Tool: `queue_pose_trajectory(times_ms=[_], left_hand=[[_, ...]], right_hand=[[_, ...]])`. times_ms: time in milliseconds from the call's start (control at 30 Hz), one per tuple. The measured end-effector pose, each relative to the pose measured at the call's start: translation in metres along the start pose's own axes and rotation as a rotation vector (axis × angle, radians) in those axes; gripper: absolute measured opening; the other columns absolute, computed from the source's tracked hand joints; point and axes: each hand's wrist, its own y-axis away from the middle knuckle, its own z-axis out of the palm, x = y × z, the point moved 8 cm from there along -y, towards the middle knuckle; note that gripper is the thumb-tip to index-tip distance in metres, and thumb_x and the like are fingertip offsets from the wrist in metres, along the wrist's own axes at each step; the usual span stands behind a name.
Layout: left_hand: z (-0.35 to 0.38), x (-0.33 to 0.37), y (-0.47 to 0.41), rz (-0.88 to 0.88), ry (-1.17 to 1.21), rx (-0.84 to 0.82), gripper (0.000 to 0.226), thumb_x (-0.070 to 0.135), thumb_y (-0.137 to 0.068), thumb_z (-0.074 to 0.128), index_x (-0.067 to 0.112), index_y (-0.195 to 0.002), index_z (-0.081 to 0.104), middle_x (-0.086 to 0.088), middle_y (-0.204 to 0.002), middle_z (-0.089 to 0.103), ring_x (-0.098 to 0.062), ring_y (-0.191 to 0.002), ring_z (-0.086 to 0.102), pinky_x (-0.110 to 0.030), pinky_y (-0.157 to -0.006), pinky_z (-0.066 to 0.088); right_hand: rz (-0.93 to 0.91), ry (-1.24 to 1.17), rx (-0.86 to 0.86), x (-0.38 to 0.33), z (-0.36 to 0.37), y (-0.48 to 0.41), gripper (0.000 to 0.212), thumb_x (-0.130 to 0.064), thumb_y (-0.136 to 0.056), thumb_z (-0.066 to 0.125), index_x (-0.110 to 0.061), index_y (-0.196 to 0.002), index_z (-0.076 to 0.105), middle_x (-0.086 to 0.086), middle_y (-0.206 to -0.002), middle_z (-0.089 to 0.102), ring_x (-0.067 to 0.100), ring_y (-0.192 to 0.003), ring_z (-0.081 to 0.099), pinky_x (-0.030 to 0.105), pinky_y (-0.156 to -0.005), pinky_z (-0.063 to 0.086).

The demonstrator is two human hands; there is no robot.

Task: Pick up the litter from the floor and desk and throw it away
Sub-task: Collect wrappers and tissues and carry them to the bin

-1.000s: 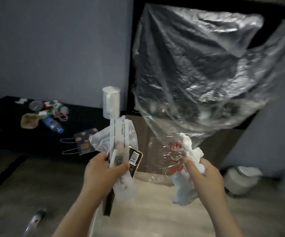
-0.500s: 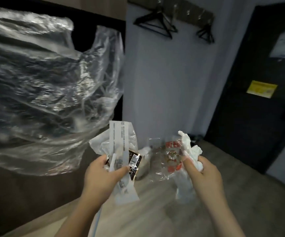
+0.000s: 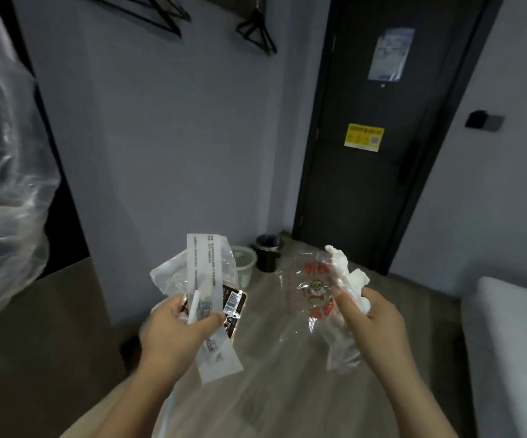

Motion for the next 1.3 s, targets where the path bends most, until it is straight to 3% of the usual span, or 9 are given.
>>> queue_pose_trajectory(times_ms=[100,167,367,567,700,800,900,1133,1300], left_hand=[[0.018,0.001,-0.070,0.004,0.026,-0.028,0.019,0.010,-0.068,0.081,0.018,-0.078,0.067,0.015,-0.061,0.070,-0.001,-0.049,0.064,-0.022,-0.050,0.044],[0.027,0.004,-0.117,0.007,0.010,-0.059,0.020,0.014,-0.067,0.082,0.021,-0.080,0.068,0.013,-0.063,0.071,-0.004,-0.053,0.065,-0.026,-0.053,0.047],[0.062,0.009,-0.240,-0.003,-0.012,-0.112,0.019,0.016,-0.068,0.081,0.020,-0.080,0.068,0.013,-0.063,0.070,-0.002,-0.050,0.064,-0.021,-0.049,0.041],[0.117,-0.008,-0.337,-0.054,-0.047,-0.142,0.022,0.020,-0.065,0.083,0.028,-0.075,0.065,0.020,-0.065,0.069,-0.010,-0.062,0.067,-0.028,-0.057,0.046],[0.170,-0.014,-0.406,-0.060,-0.067,-0.170,0.019,0.016,-0.066,0.083,0.021,-0.076,0.068,0.005,-0.067,0.072,-0.018,-0.062,0.069,-0.037,-0.063,0.055],[0.210,-0.010,-0.459,-0.068,-0.075,-0.152,0.019,0.014,-0.065,0.083,0.019,-0.076,0.068,-0.001,-0.067,0.072,-0.020,-0.062,0.069,-0.036,-0.062,0.056],[0.249,0.004,-0.513,-0.061,-0.099,-0.144,0.019,0.013,-0.066,0.082,0.018,-0.076,0.067,-0.002,-0.068,0.071,-0.021,-0.065,0.069,-0.032,-0.060,0.053],[0.317,0.012,-0.626,-0.069,-0.169,-0.130,0.017,0.014,-0.067,0.082,0.013,-0.076,0.066,-0.004,-0.066,0.071,-0.020,-0.061,0.068,-0.032,-0.059,0.053],[0.364,0.000,-0.721,-0.097,-0.180,-0.138,0.016,0.018,-0.069,0.081,0.015,-0.076,0.067,-0.003,-0.068,0.071,-0.020,-0.064,0.069,-0.037,-0.066,0.056]], right_hand=[[0.023,0.014,0.040,0.002,0.027,-0.051,0.033,-0.044,-0.086,0.061,-0.018,-0.066,0.060,0.001,-0.063,0.065,0.015,-0.060,0.061,0.034,-0.059,0.049],[0.048,0.022,0.054,0.003,0.048,-0.085,0.036,-0.044,-0.086,0.062,-0.014,-0.066,0.058,0.005,-0.062,0.064,0.020,-0.059,0.061,0.034,-0.058,0.048],[0.085,0.072,0.059,0.009,0.100,-0.177,0.028,-0.040,-0.087,0.062,-0.016,-0.074,0.062,0.004,-0.064,0.066,0.013,-0.059,0.061,0.030,-0.057,0.047],[0.154,0.065,0.094,0.050,0.133,-0.269,0.035,-0.047,-0.087,0.061,-0.017,-0.068,0.061,-0.001,-0.064,0.066,0.012,-0.058,0.061,0.031,-0.055,0.047],[0.155,0.094,0.093,0.081,0.155,-0.352,0.031,-0.045,-0.088,0.061,-0.021,-0.068,0.061,-0.003,-0.058,0.065,0.008,-0.056,0.061,0.028,-0.052,0.043],[0.146,0.064,0.080,0.098,0.172,-0.421,0.034,-0.043,-0.087,0.062,-0.017,-0.066,0.061,0.000,-0.058,0.064,0.014,-0.058,0.062,0.030,-0.054,0.045],[0.126,0.035,0.059,0.107,0.185,-0.490,0.034,-0.042,-0.087,0.063,-0.015,-0.068,0.061,0.002,-0.059,0.064,0.016,-0.059,0.062,0.034,-0.057,0.046],[0.125,0.061,0.012,0.132,0.223,-0.632,0.032,-0.045,-0.088,0.061,-0.024,-0.064,0.055,-0.014,-0.054,0.060,0.003,-0.051,0.054,0.027,-0.052,0.038],[0.143,0.111,0.015,0.168,0.261,-0.727,0.028,-0.046,-0.088,0.059,-0.023,-0.073,0.060,-0.004,-0.058,0.063,0.012,-0.062,0.062,0.031,-0.057,0.046]])
